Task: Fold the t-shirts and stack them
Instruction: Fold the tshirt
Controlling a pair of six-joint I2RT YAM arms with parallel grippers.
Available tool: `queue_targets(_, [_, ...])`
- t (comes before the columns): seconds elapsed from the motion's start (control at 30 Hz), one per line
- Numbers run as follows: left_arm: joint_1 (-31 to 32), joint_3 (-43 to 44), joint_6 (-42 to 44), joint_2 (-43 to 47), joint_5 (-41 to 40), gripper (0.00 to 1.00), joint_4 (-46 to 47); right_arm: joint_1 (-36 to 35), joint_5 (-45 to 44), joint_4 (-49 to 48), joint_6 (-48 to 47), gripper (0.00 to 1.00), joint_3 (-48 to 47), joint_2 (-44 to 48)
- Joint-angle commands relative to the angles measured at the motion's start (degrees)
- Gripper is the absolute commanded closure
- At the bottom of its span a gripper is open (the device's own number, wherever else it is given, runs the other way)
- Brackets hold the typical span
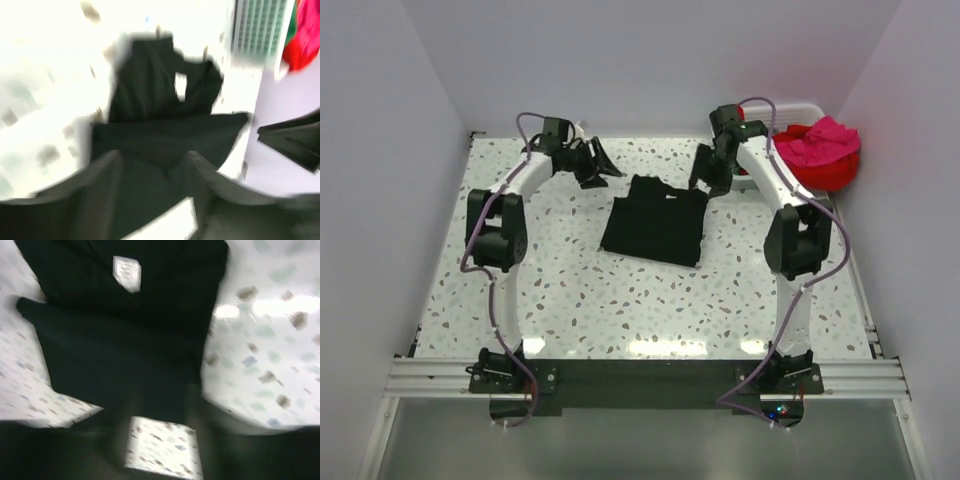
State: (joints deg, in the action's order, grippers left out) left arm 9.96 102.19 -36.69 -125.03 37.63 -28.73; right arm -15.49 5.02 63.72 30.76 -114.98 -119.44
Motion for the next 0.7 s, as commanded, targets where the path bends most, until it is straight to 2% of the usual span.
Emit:
queue_targets(0.0, [-2.1,7.7,-6.5,-2.7,-3.6,0.32,15.5,1.9,6.0,-10.5,-0.9,0.27,-8.1,-7.2])
queue_targets(0.03, [-2.3,8.5,-6.8,-3.1,-3.7,0.29,16.7,1.9,6.1,-10.8,-1.0,0.22,-12.6,-9.8])
queue_targets(0.1, [-2.2,8.0,-6.6,-2.9,-3.1,0.28,19.1,1.9,6.7,-11.8,-1.1,0.15,-14.7,-10.0])
queue_targets(0.2, [-2.2,1.7,-4.2,0.4,-3.3,0.27,20.9,1.8,8.4,-17.8,-1.6,0.14,-8.3,-4.3])
queue_targets(0.23, [-2.2,0.3,-3.3,1.0,-3.3,0.27,20.7,1.7,9.0,-19.5,-1.7,0.15,-2.8,-2.5])
queue_targets(0.3, [-2.2,-2.9,-0.8,1.9,-1.8,0.27,19.8,1.4,11.0,-23.3,-2.0,0.18,2.3,2.1])
queue_targets(0.33, [-2.1,-3.8,-0.1,2.1,-1.3,0.28,19.4,0.9,11.5,-24.0,-2.2,0.21,4.3,3.1])
queue_targets(0.37, [-2.0,-4.9,1.5,2.3,-1.1,0.28,19.0,0.5,11.9,-24.6,-2.4,0.29,8.0,4.2])
queue_targets(0.47, [-2.0,-10.0,4.0,4.4,-1.5,0.28,17.6,-1.8,11.6,-23.7,-3.5,0.36,13.3,6.5])
queue_targets(0.67, [-1.5,-13.5,7.1,4.9,-2.4,0.30,15.8,-3.4,5.3,-23.2,-1.9,0.36,22.2,8.9])
